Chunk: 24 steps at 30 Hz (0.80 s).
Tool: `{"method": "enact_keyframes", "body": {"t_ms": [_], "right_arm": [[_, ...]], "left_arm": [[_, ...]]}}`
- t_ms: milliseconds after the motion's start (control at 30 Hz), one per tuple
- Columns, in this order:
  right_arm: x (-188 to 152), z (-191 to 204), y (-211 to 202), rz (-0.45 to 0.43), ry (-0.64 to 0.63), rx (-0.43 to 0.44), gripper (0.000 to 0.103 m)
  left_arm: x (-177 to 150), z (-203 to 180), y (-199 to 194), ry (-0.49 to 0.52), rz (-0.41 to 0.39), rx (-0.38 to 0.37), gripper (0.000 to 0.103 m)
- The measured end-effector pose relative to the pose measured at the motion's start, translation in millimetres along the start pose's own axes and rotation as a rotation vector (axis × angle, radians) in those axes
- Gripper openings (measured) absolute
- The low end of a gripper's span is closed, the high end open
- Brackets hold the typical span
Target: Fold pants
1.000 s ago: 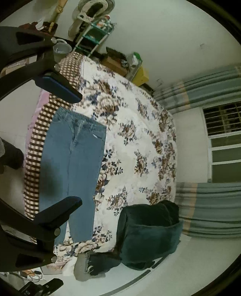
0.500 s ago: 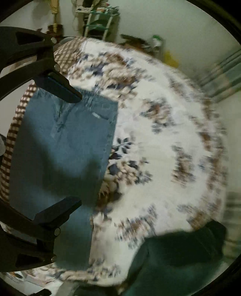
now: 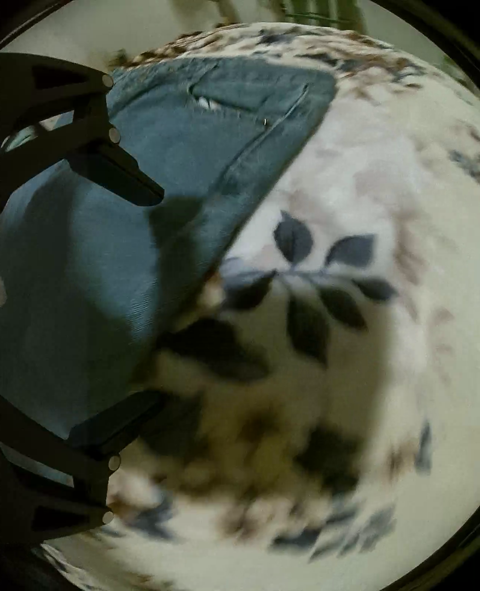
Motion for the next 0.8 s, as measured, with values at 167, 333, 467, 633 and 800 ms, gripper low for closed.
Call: {"method": "enact_keyframes", "body": {"t_ms": [167,333,467,633,800], "right_arm": [[13,23,44,0.057,0.04,-0.005,0.101],[19,31,64,0.055,0.074,0.008,0.052],[7,28,61,-0.003,0.056,0.046,0.008],[-26,8,43,-0.091,0.02,0.151,0.006],[-83,-29,2,-0.15,-0.026,0.25,0.005]], "left_arm": [[-5,5,-5,-0.038,-0.037,-0.045,0.077],[-31,13,-50,0.031,-0.149,-0.072,0.006],[-64,22,-94,0.043,-0.22,-0.163,0.005],[-124,36,-167,0.078,-0.342,-0.247,0.004],[-190,96,-184,0.087,-0.435,-0.32,0.004]]}}
Point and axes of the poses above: each gripper's, at about its wrist camera, not at the fingertips, and y roughly the way its jaws point, z to its left, x to its top, the point moved 8 cm from there along y, roughly the way its jaws point, and after that the axes turned 12 degrees about -x, right-handed, at the moved point
